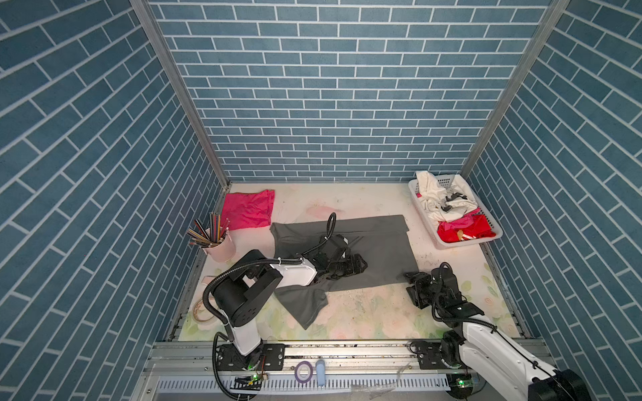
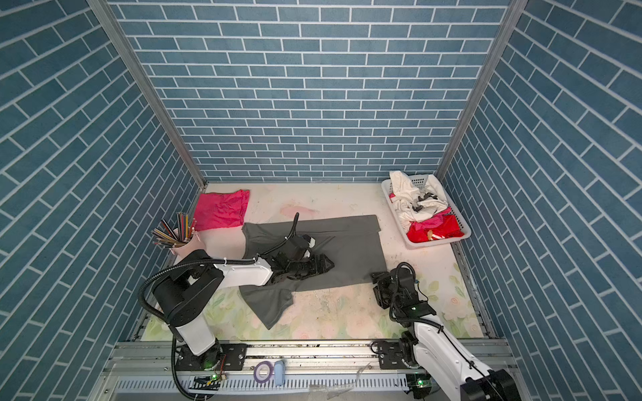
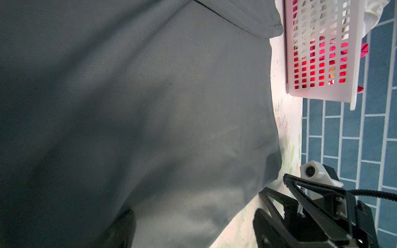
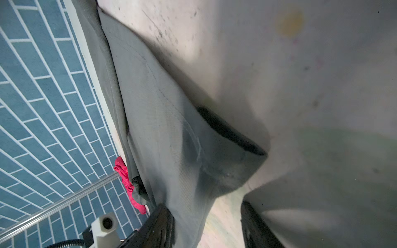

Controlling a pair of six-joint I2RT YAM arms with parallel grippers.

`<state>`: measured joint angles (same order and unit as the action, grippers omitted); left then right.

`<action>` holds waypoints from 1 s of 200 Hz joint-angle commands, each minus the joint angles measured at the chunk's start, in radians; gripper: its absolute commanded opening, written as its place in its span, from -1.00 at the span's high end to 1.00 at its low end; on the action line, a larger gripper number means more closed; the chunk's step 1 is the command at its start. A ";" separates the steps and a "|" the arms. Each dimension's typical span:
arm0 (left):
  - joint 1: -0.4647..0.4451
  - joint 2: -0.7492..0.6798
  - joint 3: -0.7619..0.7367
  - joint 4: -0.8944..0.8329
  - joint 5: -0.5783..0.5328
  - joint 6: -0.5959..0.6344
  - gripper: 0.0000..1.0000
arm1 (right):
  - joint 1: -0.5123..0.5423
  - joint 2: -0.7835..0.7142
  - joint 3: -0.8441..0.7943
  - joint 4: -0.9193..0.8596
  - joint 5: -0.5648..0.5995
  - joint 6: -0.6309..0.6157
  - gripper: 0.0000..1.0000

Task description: Fold and stack the t-shirts

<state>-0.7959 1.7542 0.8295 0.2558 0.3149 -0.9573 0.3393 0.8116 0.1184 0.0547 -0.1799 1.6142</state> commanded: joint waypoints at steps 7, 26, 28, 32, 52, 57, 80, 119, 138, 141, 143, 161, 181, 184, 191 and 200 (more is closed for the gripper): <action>0.012 -0.027 -0.026 -0.029 -0.014 -0.004 -0.76 | -0.006 0.082 -0.053 -0.082 0.106 0.095 -0.06; 0.015 -0.031 -0.030 -0.032 -0.013 -0.004 -0.76 | -0.033 0.089 -0.062 -0.075 0.119 0.087 -0.05; 0.015 -0.033 -0.030 -0.032 -0.014 -0.004 -0.76 | -0.037 0.089 -0.065 -0.074 0.119 0.085 -0.04; 0.016 -0.034 -0.032 -0.032 -0.015 -0.004 -0.75 | -0.045 0.089 -0.066 -0.075 0.117 0.080 -0.03; 0.018 -0.036 -0.036 -0.033 -0.016 -0.004 -0.75 | -0.089 0.085 -0.074 -0.087 0.110 0.052 0.02; 0.019 -0.036 -0.038 -0.033 -0.016 -0.004 -0.75 | -0.099 0.084 -0.080 -0.086 0.107 0.046 0.05; 0.020 -0.032 -0.038 -0.029 -0.014 -0.008 -0.76 | -0.142 0.086 -0.108 -0.042 0.093 0.023 0.20; 0.021 -0.033 -0.040 -0.033 -0.013 -0.011 -0.76 | -0.154 0.134 -0.089 -0.011 0.078 -0.007 0.61; 0.026 -0.045 -0.040 -0.043 -0.016 -0.008 -0.76 | -0.154 0.142 -0.083 -0.005 0.073 -0.015 0.84; 0.027 -0.047 -0.040 -0.046 -0.017 -0.008 -0.76 | -0.154 0.141 -0.081 -0.007 0.074 -0.019 0.86; 0.029 -0.050 -0.040 -0.049 -0.017 -0.008 -0.76 | -0.154 0.140 -0.078 -0.009 0.075 -0.023 0.88; 0.049 -0.087 -0.037 -0.107 -0.040 -0.004 -0.76 | -0.154 0.121 -0.051 -0.037 0.087 -0.072 0.97; 0.076 -0.162 -0.020 -0.235 -0.127 0.012 -0.76 | -0.154 0.101 -0.004 -0.074 0.107 -0.172 0.99; 0.080 -0.174 -0.013 -0.260 -0.148 0.019 -0.76 | -0.154 0.100 0.002 -0.075 0.110 -0.185 1.00; 0.085 -0.202 0.007 -0.325 -0.201 0.036 -0.75 | -0.154 0.100 0.016 -0.080 0.118 -0.214 1.00; 0.093 -0.238 0.032 -0.406 -0.271 0.053 -0.76 | -0.154 0.103 0.030 -0.082 0.126 -0.248 1.00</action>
<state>-0.7277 1.6100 0.8062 0.0788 0.2276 -0.9493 0.1886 0.9104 0.1192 0.1127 -0.1162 1.4815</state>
